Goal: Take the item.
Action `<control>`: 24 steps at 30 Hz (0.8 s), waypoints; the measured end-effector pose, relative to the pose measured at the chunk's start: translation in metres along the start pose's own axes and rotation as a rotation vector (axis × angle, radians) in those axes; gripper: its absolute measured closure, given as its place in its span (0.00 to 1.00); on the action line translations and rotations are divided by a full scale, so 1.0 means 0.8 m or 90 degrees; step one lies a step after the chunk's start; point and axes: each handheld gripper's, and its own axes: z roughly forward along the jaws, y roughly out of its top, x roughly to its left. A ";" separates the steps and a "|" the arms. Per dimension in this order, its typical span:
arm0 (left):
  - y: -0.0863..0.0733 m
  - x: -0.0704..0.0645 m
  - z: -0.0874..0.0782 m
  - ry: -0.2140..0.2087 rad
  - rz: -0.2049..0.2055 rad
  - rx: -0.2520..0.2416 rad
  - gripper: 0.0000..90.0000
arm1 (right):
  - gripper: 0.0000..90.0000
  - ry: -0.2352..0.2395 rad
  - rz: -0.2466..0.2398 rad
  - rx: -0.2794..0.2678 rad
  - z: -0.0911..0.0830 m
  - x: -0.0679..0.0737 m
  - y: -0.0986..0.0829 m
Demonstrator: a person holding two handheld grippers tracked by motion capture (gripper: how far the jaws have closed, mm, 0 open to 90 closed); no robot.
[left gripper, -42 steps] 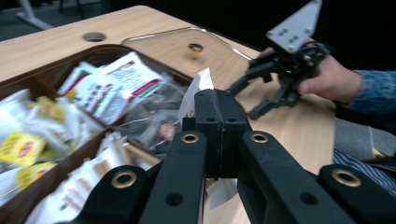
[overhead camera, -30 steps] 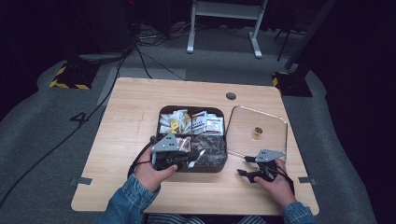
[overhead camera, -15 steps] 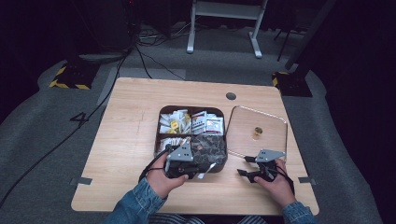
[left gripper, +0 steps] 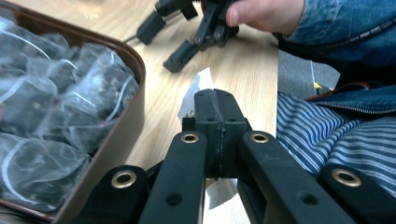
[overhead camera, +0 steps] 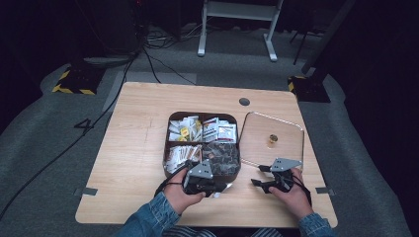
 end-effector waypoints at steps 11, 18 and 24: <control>-0.012 0.001 0.020 -0.013 0.000 0.046 1.00 | 0.37 0.001 0.000 0.001 0.000 0.000 0.000; -0.017 -0.001 0.030 -0.006 0.009 0.074 1.00 | 0.37 0.000 0.000 0.000 0.000 -0.001 0.000; -0.019 -0.002 0.034 -0.001 0.015 0.085 0.99 | 0.37 0.000 -0.001 0.000 0.001 -0.001 0.000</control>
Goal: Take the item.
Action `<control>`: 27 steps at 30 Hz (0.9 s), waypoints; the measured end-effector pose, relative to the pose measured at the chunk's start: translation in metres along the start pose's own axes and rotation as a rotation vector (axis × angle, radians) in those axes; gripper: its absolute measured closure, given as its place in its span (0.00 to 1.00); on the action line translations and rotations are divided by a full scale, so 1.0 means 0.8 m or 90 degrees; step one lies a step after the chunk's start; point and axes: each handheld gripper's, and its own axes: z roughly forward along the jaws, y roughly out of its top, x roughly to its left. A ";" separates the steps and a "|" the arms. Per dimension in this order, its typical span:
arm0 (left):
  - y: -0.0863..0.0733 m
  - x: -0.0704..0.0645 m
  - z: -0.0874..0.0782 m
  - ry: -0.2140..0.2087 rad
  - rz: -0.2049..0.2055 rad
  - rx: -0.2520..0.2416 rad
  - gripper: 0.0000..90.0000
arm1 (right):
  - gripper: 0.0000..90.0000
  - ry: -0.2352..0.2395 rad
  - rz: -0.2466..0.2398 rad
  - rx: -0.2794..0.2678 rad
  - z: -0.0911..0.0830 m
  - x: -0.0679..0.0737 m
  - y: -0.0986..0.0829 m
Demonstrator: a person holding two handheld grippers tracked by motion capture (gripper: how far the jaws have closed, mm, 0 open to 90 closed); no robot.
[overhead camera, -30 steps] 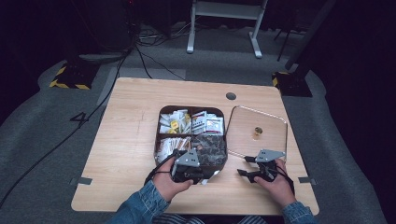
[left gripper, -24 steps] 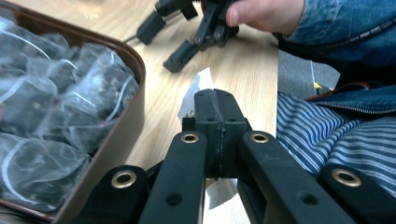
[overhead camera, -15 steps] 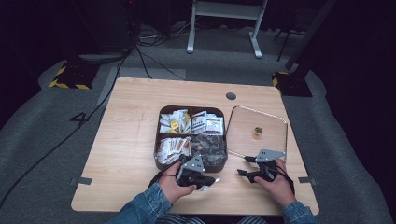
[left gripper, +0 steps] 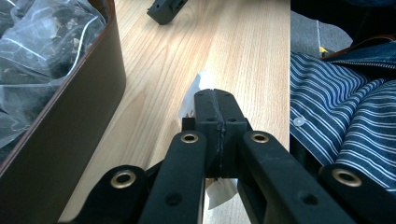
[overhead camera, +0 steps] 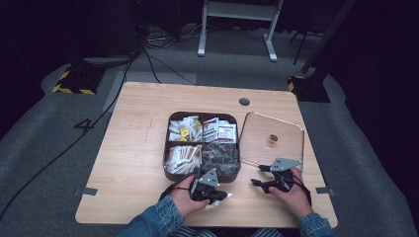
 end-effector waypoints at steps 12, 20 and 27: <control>0.004 0.001 -0.009 -0.014 -0.030 -0.046 0.70 | 0.37 0.000 0.000 0.000 0.000 0.000 0.000; 0.009 0.002 -0.020 -0.001 -0.038 -0.074 0.59 | 0.37 0.000 0.000 0.000 0.000 0.000 0.000; 0.012 0.004 -0.036 0.023 -0.041 -0.098 0.56 | 0.37 0.000 0.000 0.000 0.000 0.000 0.000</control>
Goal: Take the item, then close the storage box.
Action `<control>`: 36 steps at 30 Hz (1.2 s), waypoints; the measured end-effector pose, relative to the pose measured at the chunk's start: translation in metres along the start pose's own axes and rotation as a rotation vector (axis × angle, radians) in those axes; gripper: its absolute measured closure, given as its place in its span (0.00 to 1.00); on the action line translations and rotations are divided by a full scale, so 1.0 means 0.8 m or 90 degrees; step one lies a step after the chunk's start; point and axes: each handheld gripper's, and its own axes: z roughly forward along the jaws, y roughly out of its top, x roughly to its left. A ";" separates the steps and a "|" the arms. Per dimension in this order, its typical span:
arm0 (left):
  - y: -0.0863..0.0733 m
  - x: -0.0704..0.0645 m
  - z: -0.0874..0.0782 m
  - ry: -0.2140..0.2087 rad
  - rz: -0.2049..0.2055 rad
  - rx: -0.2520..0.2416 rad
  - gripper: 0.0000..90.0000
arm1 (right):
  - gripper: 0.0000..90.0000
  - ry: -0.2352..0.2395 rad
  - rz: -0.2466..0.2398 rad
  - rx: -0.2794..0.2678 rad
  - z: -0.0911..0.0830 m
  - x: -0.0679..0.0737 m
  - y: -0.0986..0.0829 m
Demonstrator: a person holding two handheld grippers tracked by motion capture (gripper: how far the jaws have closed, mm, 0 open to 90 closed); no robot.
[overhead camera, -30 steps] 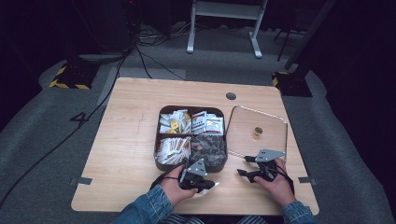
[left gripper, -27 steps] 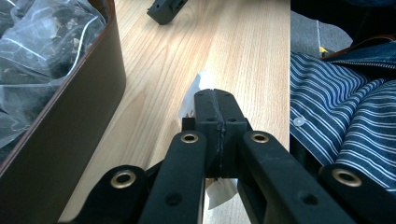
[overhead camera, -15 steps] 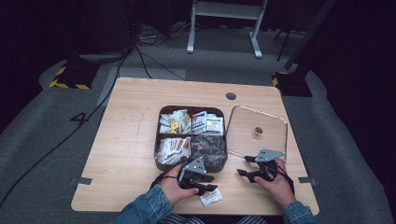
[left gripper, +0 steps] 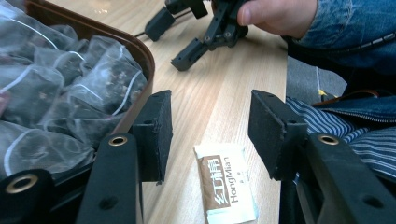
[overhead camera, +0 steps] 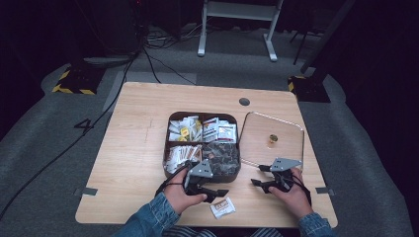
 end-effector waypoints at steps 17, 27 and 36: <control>0.010 0.009 -0.047 0.080 0.001 -0.069 0.45 | 0.35 -0.001 0.001 0.002 0.001 0.000 0.001; 0.001 0.024 -0.095 0.183 -0.018 -0.088 0.44 | 0.35 -0.004 0.008 0.004 0.002 -0.002 0.003; -0.014 0.038 -0.126 0.253 -0.050 -0.092 0.42 | 0.39 0.010 0.021 -0.013 -0.009 -0.006 0.014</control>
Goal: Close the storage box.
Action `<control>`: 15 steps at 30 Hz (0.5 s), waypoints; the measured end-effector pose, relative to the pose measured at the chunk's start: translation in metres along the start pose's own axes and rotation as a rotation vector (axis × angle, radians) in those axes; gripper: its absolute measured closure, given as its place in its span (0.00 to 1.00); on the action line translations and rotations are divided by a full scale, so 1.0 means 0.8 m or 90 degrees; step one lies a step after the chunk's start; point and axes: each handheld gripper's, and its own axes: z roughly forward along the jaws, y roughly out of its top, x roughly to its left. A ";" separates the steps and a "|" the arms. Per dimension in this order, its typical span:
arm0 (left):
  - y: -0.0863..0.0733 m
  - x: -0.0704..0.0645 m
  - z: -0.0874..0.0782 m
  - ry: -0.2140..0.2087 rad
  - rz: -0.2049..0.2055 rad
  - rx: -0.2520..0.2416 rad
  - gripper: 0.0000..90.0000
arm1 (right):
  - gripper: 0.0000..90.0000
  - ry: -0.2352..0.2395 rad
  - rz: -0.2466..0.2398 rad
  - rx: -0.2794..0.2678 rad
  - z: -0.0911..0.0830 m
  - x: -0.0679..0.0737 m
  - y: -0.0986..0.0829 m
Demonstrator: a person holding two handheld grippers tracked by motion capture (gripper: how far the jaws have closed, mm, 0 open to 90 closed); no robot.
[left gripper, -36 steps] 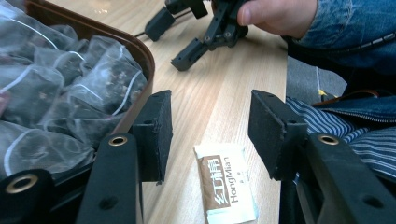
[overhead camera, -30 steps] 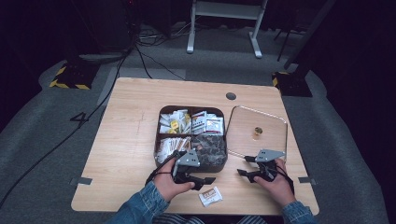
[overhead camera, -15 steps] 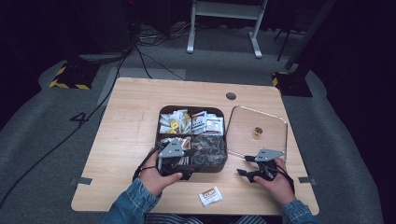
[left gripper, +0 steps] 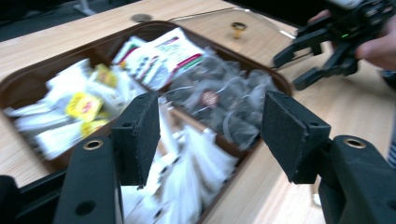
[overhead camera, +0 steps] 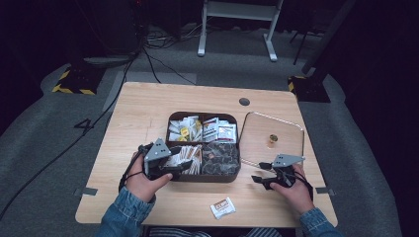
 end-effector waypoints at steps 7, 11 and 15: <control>-0.013 0.020 -0.019 0.070 -0.016 0.012 0.40 | 0.40 -0.008 0.004 -0.026 -0.008 -0.007 0.011; -0.025 0.039 -0.031 0.117 -0.048 0.026 0.38 | 0.40 -0.012 0.008 -0.030 -0.008 -0.013 0.014; -0.035 0.052 -0.033 0.129 -0.081 0.057 0.34 | 0.40 -0.013 0.009 -0.032 -0.009 -0.015 0.016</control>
